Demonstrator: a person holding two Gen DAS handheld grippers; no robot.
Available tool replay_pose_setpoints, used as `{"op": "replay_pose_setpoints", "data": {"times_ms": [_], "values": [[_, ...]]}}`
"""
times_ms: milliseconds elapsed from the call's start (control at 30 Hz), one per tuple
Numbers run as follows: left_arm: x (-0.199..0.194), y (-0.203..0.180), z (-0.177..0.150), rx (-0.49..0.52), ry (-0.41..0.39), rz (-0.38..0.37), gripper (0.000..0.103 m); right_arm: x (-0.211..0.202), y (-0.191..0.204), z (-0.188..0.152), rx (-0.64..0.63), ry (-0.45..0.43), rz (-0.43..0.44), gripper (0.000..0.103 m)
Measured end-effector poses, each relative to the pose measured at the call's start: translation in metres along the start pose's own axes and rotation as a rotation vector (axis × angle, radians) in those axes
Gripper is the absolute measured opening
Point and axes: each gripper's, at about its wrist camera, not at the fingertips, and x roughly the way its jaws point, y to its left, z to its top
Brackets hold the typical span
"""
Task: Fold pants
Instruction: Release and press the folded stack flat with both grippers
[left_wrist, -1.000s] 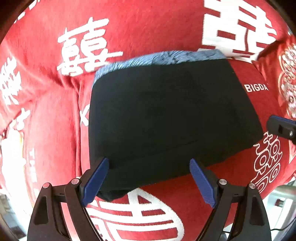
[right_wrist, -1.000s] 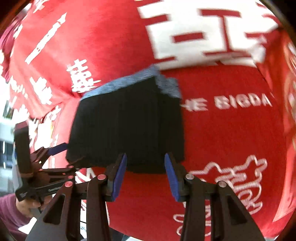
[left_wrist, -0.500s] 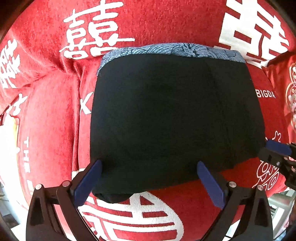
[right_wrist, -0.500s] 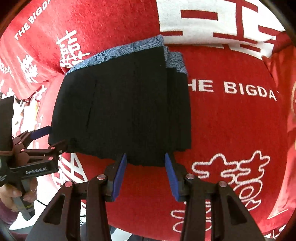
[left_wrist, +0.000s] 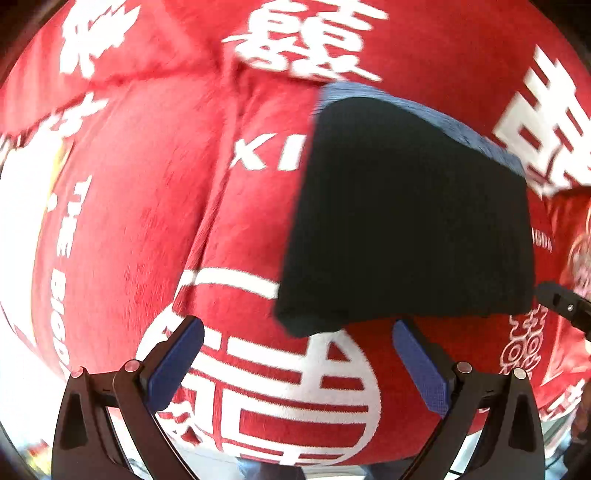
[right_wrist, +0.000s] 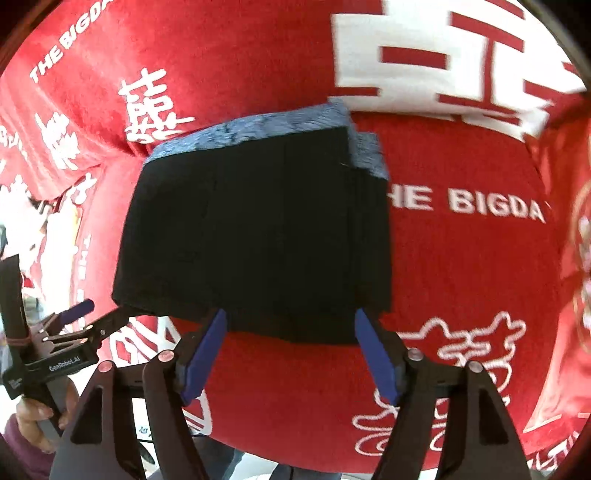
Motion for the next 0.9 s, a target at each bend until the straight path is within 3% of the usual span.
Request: {"op": "replay_pose_setpoints", "data": {"times_ms": [100,300,567,900], "values": [[0.0,0.024,-0.006,-0.087,0.0,-0.002,0.103,0.008,0.015,0.008,-0.032,0.034,0.009,0.075],[0.001,0.047,-0.015,-0.159,-0.002,0.011,0.103,0.021,0.04,0.01,-0.08,0.077,0.016,0.077],[0.004,0.057,-0.004,-0.173,-0.008,0.022,0.103,0.025,0.032,0.017,-0.061,0.084,-0.014,0.078],[0.006,0.049,0.013,-0.096,-0.012,0.052,0.103,0.017,0.006,0.014,0.012,0.046,0.008,0.078]]}}
